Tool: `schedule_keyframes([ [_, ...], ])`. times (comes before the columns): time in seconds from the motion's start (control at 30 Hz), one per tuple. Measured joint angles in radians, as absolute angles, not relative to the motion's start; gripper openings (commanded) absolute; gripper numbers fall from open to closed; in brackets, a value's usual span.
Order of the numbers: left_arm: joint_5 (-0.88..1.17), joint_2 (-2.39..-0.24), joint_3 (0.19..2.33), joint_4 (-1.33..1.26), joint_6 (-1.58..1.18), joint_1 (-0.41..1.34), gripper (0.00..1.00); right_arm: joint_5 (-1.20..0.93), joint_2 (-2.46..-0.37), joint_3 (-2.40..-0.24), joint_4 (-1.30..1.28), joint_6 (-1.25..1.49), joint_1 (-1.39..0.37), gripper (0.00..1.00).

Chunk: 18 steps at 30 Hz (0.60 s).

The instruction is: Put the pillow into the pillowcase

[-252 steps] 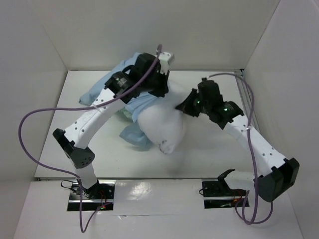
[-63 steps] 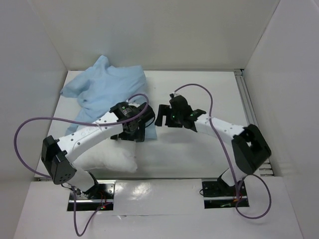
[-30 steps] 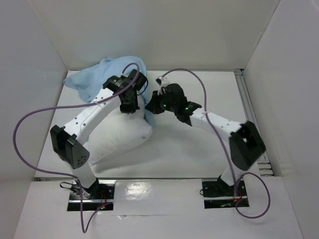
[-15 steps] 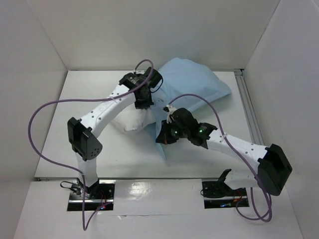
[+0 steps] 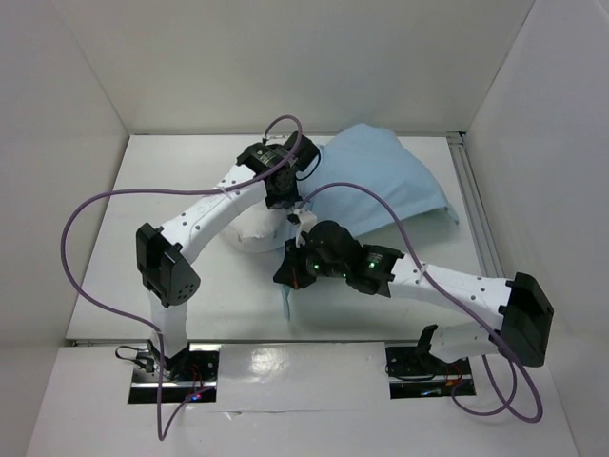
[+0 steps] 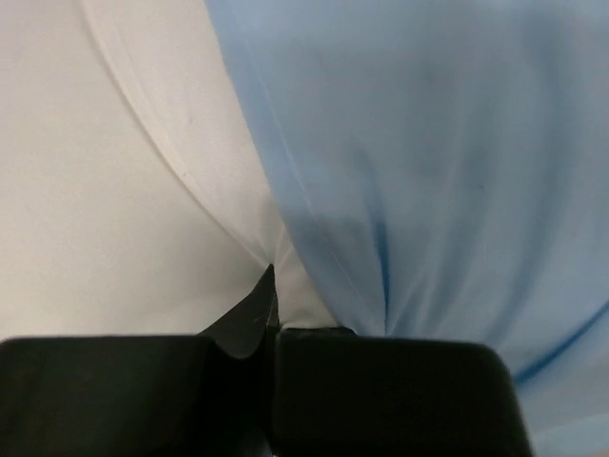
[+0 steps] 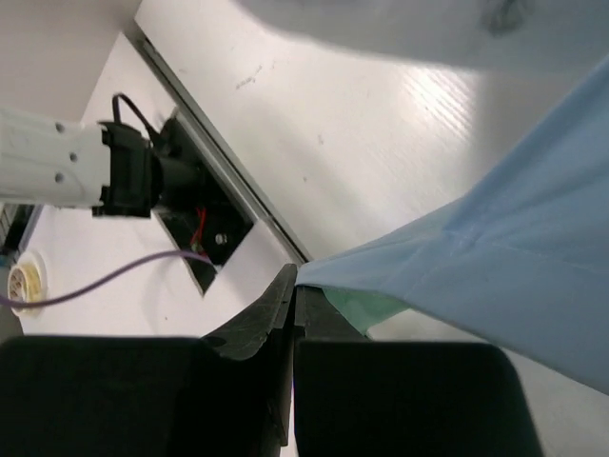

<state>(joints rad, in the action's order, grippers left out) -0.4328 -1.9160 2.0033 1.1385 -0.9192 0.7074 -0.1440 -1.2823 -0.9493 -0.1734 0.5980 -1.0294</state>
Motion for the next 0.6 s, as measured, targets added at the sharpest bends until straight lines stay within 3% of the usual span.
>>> schedule_keyframes([
  [0.03, -0.431, -1.916, 2.003, 1.148, -0.916, 0.705, 0.0, -0.133, -1.275, -0.942, -0.173, 0.598, -1.05, 0.0],
  [0.1, -0.409, -1.914, 2.003, 1.148, -0.891, 0.704, 0.22, -0.114, -1.235, -0.91, -0.186, 0.609, -1.054, 0.0],
  [0.13, -0.384, -1.913, 2.003, 1.139, -0.863, 0.702, 0.39, -0.107, -1.195, -0.888, -0.21, 0.614, -1.041, 0.0],
  [0.17, -0.359, -1.908, 2.001, 1.127, -0.833, 0.702, 0.68, -0.097, -1.155, -0.875, -0.245, 0.62, -1.023, 0.1],
  [0.2, -0.339, -1.899, 1.994, 1.114, -0.8, 0.701, 0.76, -0.085, -1.121, -0.871, -0.283, 0.626, -1.006, 0.3],
  [0.23, -0.313, -1.882, 1.977, 1.092, -0.778, 0.699, 0.83, -0.073, -1.085, -0.87, -0.322, 0.631, -0.98, 0.66],
  [0.33, -0.238, -1.805, 1.938, 1.053, -0.708, 0.69, 0.84, -0.035, -1.021, -0.888, -0.424, 0.627, -0.929, 0.87],
  [0.43, -0.213, -1.707, 1.925, 1.026, -0.669, 0.662, 0.71, 0.004, -1.026, -0.937, -0.523, 0.618, -0.911, 0.88],
  [0.53, -0.224, -1.602, 1.902, 0.985, -0.63, 0.595, 0.71, 0.063, -1.051, -0.99, -0.608, 0.626, -0.91, 0.85],
  [0.57, -0.229, -1.579, 1.892, 0.973, -0.624, 0.564, 0.72, 0.092, -1.059, -1.008, -0.638, 0.637, -0.908, 0.71],
  [0.6, -0.237, -1.564, 1.878, 0.953, -0.614, 0.527, 0.72, 0.131, -1.068, -1.028, -0.672, 0.651, -0.905, 0.31],
])
